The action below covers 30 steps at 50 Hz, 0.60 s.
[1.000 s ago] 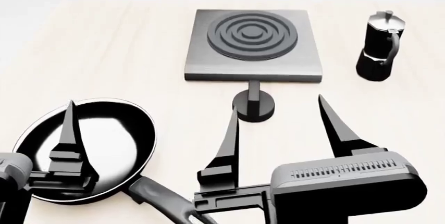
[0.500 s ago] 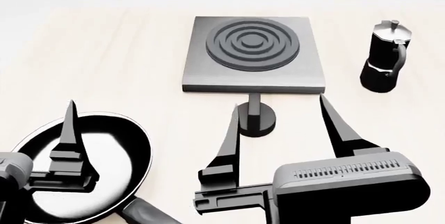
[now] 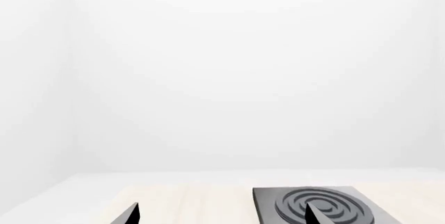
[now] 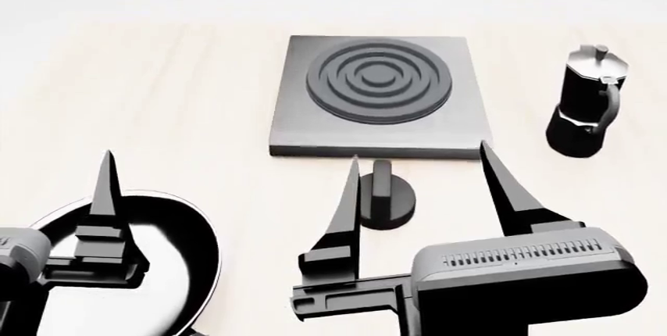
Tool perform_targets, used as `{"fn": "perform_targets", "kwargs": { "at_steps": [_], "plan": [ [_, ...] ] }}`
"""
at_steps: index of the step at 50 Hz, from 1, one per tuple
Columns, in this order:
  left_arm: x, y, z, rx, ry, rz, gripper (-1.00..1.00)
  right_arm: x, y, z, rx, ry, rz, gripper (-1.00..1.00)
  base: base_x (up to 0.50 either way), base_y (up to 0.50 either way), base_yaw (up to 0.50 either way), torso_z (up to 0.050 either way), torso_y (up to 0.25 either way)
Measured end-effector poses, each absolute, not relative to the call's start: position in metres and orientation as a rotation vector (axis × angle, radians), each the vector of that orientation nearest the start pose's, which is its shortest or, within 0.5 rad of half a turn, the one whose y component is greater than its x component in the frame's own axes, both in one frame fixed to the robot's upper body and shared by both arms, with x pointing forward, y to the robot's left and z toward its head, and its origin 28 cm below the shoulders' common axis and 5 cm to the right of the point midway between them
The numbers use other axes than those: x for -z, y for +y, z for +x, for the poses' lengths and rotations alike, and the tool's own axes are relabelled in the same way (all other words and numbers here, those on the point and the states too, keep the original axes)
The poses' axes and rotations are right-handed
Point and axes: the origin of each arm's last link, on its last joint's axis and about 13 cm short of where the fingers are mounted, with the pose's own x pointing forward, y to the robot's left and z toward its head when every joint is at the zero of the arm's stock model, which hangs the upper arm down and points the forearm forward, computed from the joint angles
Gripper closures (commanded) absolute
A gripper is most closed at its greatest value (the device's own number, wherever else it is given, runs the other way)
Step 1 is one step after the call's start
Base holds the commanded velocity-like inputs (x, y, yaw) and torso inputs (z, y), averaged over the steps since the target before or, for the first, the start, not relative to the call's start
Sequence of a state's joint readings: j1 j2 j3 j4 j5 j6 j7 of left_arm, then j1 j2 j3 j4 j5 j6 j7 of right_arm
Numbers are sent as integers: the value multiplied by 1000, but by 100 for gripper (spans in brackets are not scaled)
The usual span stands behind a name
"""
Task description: Turn on the stove.
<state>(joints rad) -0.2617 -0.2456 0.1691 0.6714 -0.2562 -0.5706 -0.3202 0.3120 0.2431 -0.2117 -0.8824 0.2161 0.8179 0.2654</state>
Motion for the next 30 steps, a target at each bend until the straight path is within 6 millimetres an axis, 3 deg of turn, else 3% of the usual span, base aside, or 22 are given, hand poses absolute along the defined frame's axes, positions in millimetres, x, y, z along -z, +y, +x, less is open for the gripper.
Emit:
{"fn": "perform_targets", "kwargs": {
  "at_steps": [30],
  "plan": [
    [-161, 202, 223, 2, -307, 20, -100, -185, -84, 202, -96, -328, -103, -100, 131, 0, 0, 0, 0]
  ]
}}
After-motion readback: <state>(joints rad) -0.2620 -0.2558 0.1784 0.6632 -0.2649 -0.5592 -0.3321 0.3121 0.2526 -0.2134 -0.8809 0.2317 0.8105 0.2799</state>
